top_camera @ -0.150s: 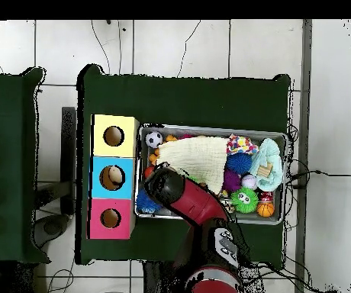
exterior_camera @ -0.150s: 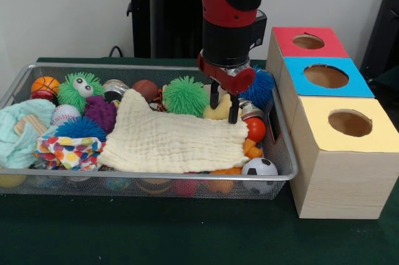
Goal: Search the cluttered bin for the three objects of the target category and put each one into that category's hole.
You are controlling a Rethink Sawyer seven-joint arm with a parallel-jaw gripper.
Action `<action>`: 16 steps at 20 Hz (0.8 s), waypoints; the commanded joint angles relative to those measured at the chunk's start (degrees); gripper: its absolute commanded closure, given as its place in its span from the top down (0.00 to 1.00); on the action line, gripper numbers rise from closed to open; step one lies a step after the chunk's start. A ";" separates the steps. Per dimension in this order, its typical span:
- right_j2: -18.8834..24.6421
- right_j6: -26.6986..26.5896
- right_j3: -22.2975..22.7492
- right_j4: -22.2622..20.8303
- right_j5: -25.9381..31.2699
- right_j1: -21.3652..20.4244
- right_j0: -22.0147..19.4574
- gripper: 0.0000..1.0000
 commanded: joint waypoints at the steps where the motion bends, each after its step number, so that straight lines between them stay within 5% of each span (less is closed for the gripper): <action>1: 4.35 8.58 -1.14 0.80 7.07 4.31 -1.00 1.00; 16: 0.13 8.18 -1.44 -2.37 17.56 5.09 1.04 1.00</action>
